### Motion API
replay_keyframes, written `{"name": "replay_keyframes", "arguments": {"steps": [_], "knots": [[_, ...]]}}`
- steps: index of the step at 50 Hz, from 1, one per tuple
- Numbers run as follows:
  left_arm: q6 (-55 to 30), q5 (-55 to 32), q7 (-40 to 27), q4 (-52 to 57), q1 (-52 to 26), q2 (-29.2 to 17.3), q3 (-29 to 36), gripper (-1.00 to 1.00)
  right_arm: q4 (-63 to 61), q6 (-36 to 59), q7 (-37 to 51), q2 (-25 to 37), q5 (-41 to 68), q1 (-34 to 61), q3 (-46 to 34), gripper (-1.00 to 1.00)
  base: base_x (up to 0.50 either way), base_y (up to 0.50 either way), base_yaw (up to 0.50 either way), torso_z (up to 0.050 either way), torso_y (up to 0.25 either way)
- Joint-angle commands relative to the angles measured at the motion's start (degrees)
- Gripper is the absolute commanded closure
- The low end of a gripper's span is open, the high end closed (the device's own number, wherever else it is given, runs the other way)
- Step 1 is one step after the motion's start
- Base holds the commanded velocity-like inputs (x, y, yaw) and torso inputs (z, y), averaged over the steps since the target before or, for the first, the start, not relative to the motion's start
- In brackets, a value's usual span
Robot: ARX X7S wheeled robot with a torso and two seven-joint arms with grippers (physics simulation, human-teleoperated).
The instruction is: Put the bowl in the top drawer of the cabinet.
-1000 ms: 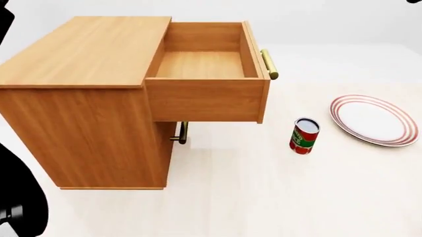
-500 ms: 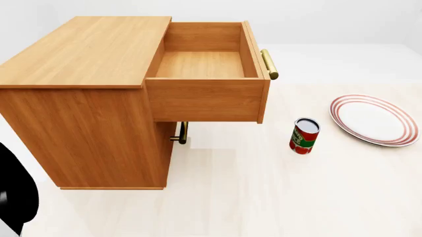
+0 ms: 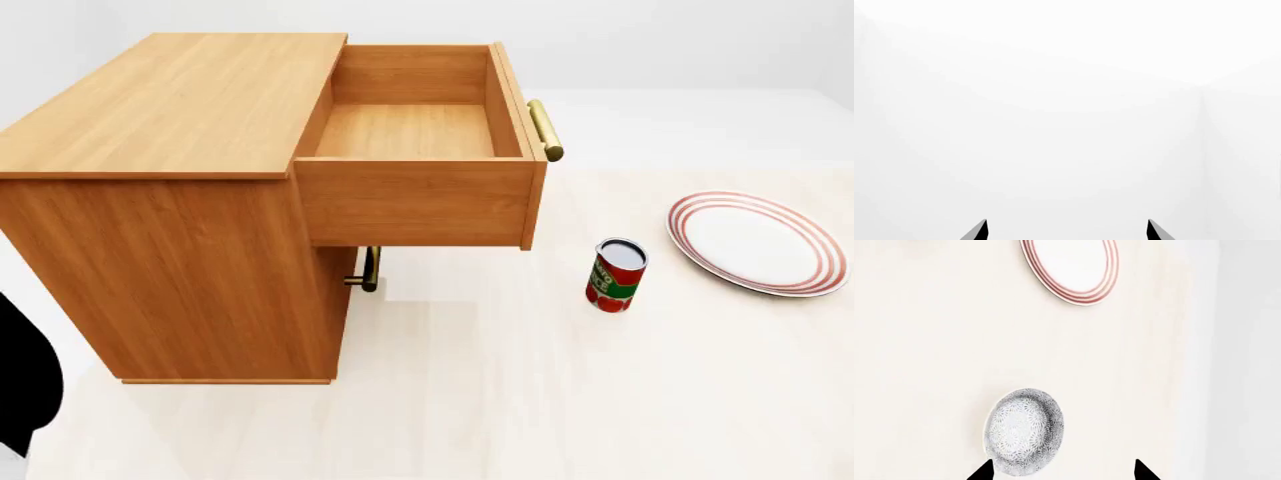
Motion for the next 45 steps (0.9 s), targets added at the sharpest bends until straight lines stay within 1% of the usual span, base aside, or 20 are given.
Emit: {"name": "replay_keyframes", "arguments": {"steps": [1,7,10,15,21,28,36,45], "knots": [[-1.18,-1.37,-1.24,0.53,-1.25,0.01,-0.43,-1.0,-2.62,0.02,-5.35,4.81,-9.69,-16.99,10.8,-1.0,0.0,0.0,0.0,0.0,0.0],[-2.68,-2.64,-2.54,0.84,-2.32,0.03,-0.92,-1.0,-1.96,0.02,-5.36,4.26,-13.32,-40.8,32.6,-1.0,0.0,0.0,0.0,0.0,0.0],[-2.24,-2.44,-2.34,0.79,-2.13,-0.01,-0.64,-1.0,-0.89,0.02,-5.36,1.8,-16.37,-52.73,44.6,-1.0,0.0,0.0,0.0,0.0,0.0],[-1.99,-2.49,-2.37,0.84,-2.05,-0.11,-0.5,-1.0,0.47,0.02,-5.35,-2.12,-21.49,-64.68,55.24,-1.0,0.0,0.0,0.0,0.0,0.0],[-0.65,-1.58,-1.66,0.49,-1.38,-0.31,0.32,-1.0,1.03,0.02,-5.34,-4.43,-25.89,-73.16,61.95,-1.0,0.0,0.0,0.0,0.0,0.0],[-0.56,-1.82,-1.83,0.36,-1.57,-0.12,0.58,-1.0,1.76,-0.09,-5.01,-6.72,-30.84,-80.12,66.92,-1.0,0.0,0.0,0.0,0.0,0.0],[-0.91,-2.36,-2.37,0.46,-1.8,-0.06,0.68,-1.0,3.45,-2.46,-0.38,-9.27,-29.9,-85.64,71.4,-1.0,0.0,0.0,0.0,0.0,0.0],[4.29,1.42,0.99,-1.01,1.18,-0.2,3.48,-1.0,5.58,-4.36,5.44,-12.58,-27.46,-91.79,77.36,-1.0,0.0,0.0,0.0,0.0,0.0]]}}
